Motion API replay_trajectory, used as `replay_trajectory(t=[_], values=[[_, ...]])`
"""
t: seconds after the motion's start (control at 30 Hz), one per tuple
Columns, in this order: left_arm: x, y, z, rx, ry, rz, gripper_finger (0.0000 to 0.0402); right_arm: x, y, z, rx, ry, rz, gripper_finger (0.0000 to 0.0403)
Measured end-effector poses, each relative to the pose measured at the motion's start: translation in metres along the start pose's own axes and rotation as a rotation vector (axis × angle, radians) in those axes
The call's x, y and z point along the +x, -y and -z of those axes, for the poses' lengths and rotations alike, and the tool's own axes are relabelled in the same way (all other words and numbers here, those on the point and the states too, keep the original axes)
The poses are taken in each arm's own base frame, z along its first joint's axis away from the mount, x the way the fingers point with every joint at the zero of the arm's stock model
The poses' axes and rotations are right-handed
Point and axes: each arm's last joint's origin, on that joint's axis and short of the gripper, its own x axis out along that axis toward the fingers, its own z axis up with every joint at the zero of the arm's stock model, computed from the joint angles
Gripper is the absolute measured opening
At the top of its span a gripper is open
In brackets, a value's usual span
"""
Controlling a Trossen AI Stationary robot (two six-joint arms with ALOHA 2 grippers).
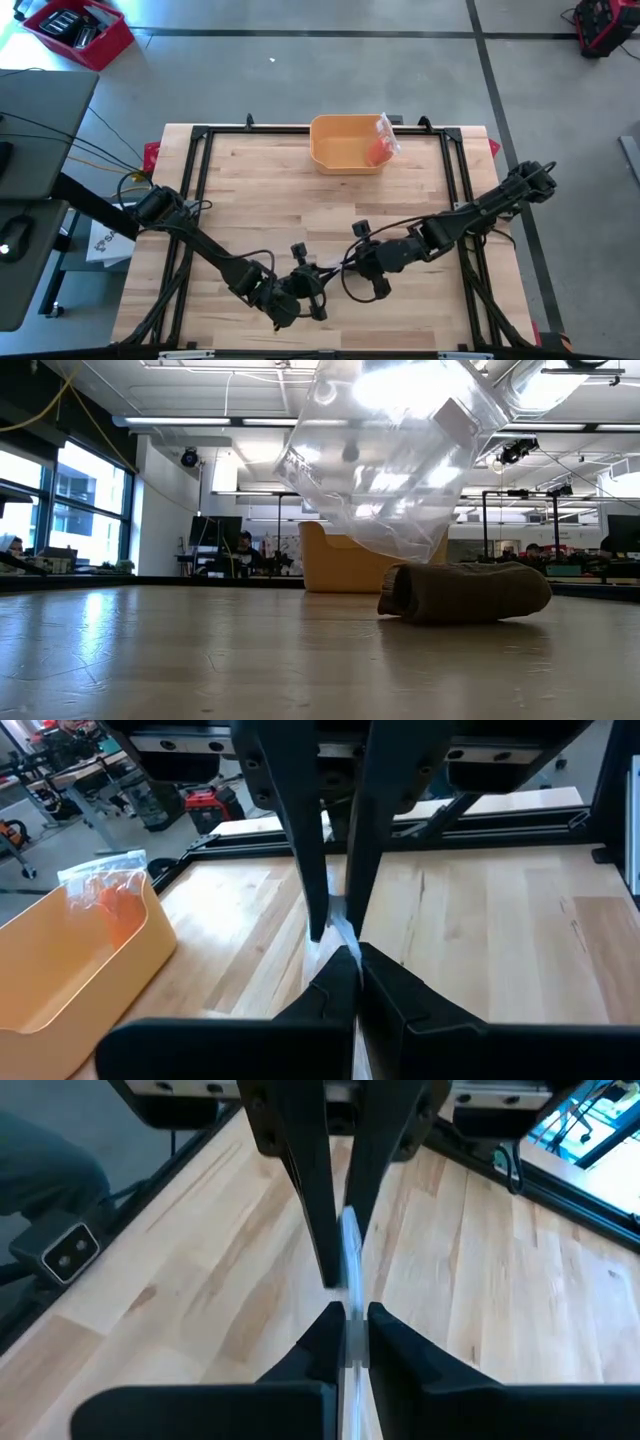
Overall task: Roll bandage
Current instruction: Open the transparent zip bag
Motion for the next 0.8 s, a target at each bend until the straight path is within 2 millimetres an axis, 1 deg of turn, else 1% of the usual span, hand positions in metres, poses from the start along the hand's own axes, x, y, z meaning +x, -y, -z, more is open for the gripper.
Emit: replay_trajectory(t=[0.2, 0.37, 0.47, 0.6, 0.73, 0.8], values=[[0.0, 0.0, 0.0, 0.004, -0.003, 0.0, 0.0, 0.0, 0.0, 0.007, 0.007, -0.069, 0.008, 0.0021], [0.0, 0.0, 0.001, 0.005, -0.004, 0.003, 0.0, -0.001, -0.001, 0.015, 0.029, -0.155, 0.001, 0.0021], [0.0, 0.0, 0.001, 0.004, -0.003, 0.002, 0.0, -0.004, -0.001, 0.02, 0.033, -0.206, 0.025, 0.0021], [0.0, 0.0, 0.0, 0.001, 0.0, -0.004, 0.0, -0.017, 0.004, 0.024, 0.048, -0.253, 0.081, 0.0021], [-0.001, 0.001, 0.0, 0.002, 0.0, 0.0, 0.0, -0.03, 0.008, 0.023, 0.06, -0.236, 0.083, 0.0023], [-0.001, 0.001, 0.0, 0.002, 0.0, 0.003, 0.0, -0.037, 0.009, 0.022, 0.068, -0.225, 0.081, 0.0032]])
